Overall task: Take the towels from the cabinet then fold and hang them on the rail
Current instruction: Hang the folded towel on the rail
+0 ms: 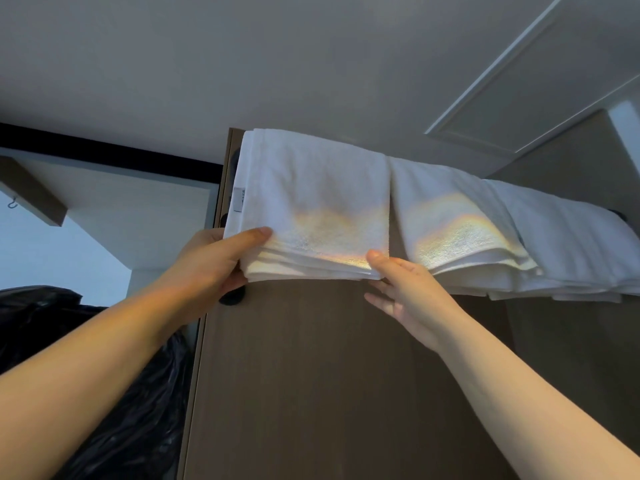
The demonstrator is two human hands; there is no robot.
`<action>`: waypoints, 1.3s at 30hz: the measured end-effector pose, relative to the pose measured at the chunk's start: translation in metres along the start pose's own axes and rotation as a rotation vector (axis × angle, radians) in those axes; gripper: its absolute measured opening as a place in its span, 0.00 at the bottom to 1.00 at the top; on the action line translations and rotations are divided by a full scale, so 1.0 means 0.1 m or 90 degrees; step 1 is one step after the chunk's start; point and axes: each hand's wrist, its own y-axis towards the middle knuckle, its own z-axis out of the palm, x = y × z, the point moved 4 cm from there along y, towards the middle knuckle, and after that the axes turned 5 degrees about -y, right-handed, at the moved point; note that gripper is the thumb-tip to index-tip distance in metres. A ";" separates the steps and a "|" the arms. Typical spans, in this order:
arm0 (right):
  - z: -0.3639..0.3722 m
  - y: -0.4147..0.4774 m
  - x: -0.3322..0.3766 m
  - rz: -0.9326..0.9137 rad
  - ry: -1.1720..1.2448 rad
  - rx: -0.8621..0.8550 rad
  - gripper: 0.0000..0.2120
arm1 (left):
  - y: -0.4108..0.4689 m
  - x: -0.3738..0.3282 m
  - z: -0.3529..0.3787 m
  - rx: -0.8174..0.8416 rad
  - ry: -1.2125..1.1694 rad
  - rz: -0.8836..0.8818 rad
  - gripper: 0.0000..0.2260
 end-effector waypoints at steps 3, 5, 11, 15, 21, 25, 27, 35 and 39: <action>0.02 0.01 -0.07 0.023 0.039 0.026 0.24 | -0.02 0.06 -0.04 -0.017 0.048 0.023 0.13; 0.05 0.02 -0.09 0.024 0.042 0.022 0.24 | -0.02 0.06 -0.05 -0.022 0.086 0.053 0.12; 0.15 -0.14 -0.03 -0.052 -0.179 -0.089 0.14 | -0.09 0.12 -0.11 0.160 0.093 0.046 0.18; 0.28 -0.41 0.21 -0.328 -0.628 -0.241 0.29 | -0.17 0.10 -0.21 0.211 0.066 0.053 0.08; 0.82 -0.60 0.55 -0.645 -0.816 -0.212 0.22 | -0.18 0.06 -0.23 0.201 0.059 0.067 0.07; 1.07 -0.50 0.59 -0.663 -0.841 -0.200 0.16 | -0.20 0.04 -0.25 0.217 0.065 0.066 0.11; 1.09 -0.45 0.61 -0.667 -0.823 -0.209 0.13 | -0.21 0.03 -0.26 0.204 0.074 0.066 0.10; 1.02 -0.39 0.62 -0.673 -0.724 -0.174 0.06 | -0.20 -0.24 -0.32 0.047 0.054 0.100 0.13; 1.00 -0.34 0.62 -0.665 -0.701 -0.145 0.02 | -0.17 -0.32 -0.27 -0.026 0.063 0.101 0.11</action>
